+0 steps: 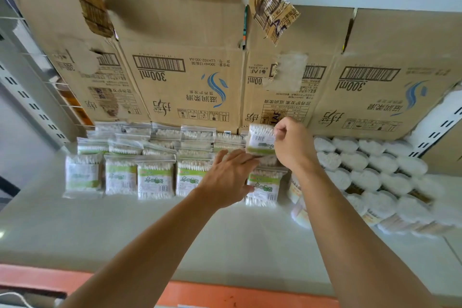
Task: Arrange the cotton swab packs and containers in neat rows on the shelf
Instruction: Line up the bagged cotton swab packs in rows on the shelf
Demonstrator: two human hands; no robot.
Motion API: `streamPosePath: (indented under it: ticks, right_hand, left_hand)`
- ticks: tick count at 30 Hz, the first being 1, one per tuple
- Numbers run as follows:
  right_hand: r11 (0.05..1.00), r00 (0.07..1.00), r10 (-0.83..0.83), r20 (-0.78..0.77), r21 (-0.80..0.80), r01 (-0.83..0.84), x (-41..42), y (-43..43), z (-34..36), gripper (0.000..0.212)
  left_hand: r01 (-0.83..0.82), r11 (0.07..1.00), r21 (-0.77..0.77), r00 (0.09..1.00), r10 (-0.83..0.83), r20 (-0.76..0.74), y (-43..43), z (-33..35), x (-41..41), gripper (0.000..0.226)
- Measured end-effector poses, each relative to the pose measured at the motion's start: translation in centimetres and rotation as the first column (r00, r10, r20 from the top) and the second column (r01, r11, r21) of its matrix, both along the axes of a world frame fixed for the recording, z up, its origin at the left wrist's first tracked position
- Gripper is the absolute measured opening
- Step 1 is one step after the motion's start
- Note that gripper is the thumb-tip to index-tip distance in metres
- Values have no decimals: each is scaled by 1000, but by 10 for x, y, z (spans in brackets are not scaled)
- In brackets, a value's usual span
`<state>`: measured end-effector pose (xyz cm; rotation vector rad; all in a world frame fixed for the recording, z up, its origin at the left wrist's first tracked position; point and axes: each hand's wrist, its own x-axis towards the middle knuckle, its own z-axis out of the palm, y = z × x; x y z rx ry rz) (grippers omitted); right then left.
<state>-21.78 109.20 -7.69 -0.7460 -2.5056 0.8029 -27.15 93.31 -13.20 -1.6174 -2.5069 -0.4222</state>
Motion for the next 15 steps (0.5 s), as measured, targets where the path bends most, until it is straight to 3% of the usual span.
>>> streamPosePath:
  ticks: [3,6,10,12,15]
  right_hand:
    - [996,987,-61,-146,-73,51,8,-3,1,14]
    - [962,958,-158,-241,-258,94,13,-5,-7,9]
    - [875,967,-135,-215,-484,15,22,-11,-15,45]
    - [874,984,-44,-171,-484,-45,30,-11,-14,62]
    - [904,992,98,-84,-409,-124,36,-11,-9,59]
  left_hand:
    - [-5,1000,21,1000,5,-13,0,-2,0,63]
    - [-15,1000,18,1000,16,-22,0,-3,1,62]
    - [-41,999,13,999,41,-3,0,-4,3,64]
    - [-47,999,14,999,47,-1,0,-4,4,66]
    - [-46,999,17,999,46,-2,0,-4,5,62]
